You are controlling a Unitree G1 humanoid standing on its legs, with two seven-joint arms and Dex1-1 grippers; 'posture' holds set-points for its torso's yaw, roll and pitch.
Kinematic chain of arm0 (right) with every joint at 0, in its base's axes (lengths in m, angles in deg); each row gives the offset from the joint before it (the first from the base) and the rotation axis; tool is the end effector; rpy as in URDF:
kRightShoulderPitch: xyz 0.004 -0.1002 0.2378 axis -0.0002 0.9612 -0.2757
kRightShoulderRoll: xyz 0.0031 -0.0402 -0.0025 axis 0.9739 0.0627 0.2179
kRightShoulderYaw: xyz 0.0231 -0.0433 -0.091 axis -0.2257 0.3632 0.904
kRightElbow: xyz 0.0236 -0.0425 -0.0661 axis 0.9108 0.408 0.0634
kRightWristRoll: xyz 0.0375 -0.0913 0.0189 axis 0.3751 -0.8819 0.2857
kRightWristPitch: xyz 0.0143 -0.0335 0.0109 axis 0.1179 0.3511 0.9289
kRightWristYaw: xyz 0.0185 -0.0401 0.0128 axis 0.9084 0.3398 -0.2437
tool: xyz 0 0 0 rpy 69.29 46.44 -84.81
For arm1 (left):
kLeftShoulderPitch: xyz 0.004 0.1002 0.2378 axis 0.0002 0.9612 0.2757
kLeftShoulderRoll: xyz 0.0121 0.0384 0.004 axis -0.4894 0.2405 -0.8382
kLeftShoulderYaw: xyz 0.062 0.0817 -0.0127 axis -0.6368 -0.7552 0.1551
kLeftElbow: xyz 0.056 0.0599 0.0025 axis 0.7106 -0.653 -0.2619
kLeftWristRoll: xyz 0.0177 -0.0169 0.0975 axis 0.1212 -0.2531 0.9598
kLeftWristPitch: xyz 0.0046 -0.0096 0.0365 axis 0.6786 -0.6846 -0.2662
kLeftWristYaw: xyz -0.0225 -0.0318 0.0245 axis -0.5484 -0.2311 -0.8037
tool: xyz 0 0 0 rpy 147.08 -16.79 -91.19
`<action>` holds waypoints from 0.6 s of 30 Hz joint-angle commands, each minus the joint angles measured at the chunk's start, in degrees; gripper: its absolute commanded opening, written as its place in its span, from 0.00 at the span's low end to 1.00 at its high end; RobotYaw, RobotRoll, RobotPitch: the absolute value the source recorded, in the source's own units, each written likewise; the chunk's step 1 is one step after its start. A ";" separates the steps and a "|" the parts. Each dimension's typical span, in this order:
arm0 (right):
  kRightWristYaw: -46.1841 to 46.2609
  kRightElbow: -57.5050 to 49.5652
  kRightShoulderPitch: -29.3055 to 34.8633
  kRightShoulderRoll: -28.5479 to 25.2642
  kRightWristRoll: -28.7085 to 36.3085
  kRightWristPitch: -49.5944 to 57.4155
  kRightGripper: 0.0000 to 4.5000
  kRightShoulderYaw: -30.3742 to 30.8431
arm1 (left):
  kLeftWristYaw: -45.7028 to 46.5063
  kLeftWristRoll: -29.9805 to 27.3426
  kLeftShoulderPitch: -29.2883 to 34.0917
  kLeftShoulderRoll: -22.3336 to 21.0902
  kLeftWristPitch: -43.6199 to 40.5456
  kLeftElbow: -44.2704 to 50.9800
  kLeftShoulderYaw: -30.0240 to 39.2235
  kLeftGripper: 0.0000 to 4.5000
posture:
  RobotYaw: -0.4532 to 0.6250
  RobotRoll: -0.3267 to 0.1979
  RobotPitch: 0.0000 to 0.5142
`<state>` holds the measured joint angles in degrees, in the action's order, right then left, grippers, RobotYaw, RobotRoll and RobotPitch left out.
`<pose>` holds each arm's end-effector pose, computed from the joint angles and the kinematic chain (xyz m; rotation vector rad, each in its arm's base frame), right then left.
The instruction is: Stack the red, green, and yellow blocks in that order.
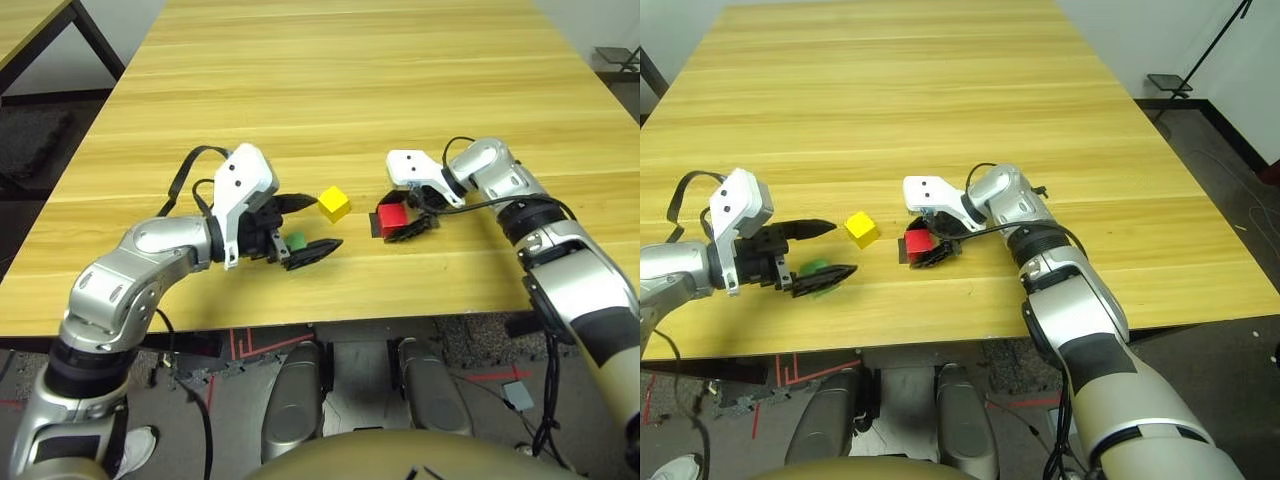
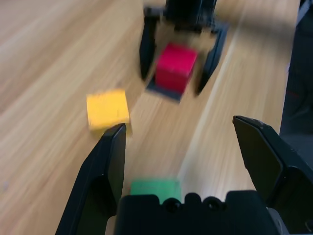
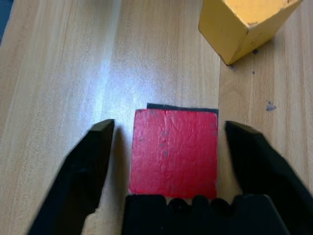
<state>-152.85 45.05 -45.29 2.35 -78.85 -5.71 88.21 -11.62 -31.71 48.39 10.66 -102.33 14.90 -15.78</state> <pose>0.3619 -0.1474 0.1600 -0.6875 0.4561 1.6397 0.2084 0.2232 0.1787 0.2760 0.4123 -1.0044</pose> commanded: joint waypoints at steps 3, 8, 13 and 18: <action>-1.86 -4.59 -3.55 -3.20 6.68 4.34 1.00 -6.79 | -0.95 1.84 1.81 -3.95 -0.63 0.46 -1.56 1.00 | 0.87 0.25 0.23; -3.19 -15.00 -3.96 -10.36 12.44 15.27 1.00 -12.10 | -0.65 4.97 3.64 -3.55 2.02 -2.48 -3.16 1.00 | 0.83 0.27 0.21; -1.83 -26.82 0.11 -15.80 16.01 24.96 1.00 -14.19 | -1.48 7.37 5.11 -2.22 5.44 -5.79 -5.33 1.00 | 0.78 0.30 0.19; 0.85 -38.79 6.08 -18.44 19.82 32.37 1.00 -15.28 | -1.72 9.15 4.31 -0.49 7.70 -8.64 -6.83 1.00 | 0.73 0.32 0.19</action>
<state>-152.90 9.80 -39.78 -15.34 -60.86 24.37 73.83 -13.10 -23.67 52.67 9.82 -95.50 7.42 -21.53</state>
